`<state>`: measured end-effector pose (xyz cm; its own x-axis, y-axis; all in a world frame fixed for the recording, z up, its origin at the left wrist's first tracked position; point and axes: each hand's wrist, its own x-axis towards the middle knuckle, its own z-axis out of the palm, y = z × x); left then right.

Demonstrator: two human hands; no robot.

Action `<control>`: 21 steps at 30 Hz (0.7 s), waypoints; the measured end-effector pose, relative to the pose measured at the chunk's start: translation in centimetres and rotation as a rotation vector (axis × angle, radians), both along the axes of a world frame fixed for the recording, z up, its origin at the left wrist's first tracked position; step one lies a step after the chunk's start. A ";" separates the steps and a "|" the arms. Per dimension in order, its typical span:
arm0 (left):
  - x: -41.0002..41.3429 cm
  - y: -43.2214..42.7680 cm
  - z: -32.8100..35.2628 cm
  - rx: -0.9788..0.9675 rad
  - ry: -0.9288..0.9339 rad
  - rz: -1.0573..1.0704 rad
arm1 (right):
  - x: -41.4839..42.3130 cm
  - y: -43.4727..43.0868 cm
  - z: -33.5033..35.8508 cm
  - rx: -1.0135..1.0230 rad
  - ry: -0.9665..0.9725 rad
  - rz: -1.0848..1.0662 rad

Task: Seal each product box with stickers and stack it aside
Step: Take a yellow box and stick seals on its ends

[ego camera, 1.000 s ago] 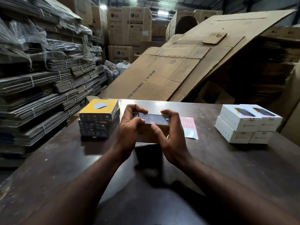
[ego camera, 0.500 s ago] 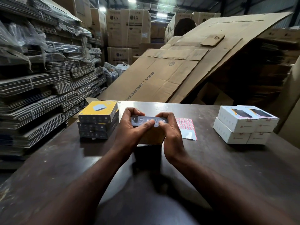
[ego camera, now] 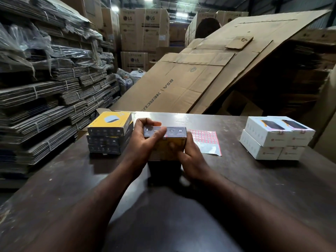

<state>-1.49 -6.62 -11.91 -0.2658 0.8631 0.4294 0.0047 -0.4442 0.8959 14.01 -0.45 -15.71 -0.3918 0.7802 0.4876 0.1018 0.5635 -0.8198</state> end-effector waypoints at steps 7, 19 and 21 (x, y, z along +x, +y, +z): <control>-0.8 0.9 -1.1 0.089 0.311 0.185 | 0.0 1.5 -1.3 -0.025 -0.062 -0.041; -2.5 1.8 -1.8 -0.142 0.356 0.118 | 0.4 1.7 -1.2 -0.023 -0.019 -0.124; -2.3 1.7 -1.6 -0.130 0.314 0.160 | 0.3 1.4 -1.0 -0.046 0.041 -0.157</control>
<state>-3.78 -4.91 -13.54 -0.2747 0.8739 0.4010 0.3485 -0.2982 0.8886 14.30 0.99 -16.68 -0.2442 0.8522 0.4627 0.1519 0.5048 -0.8497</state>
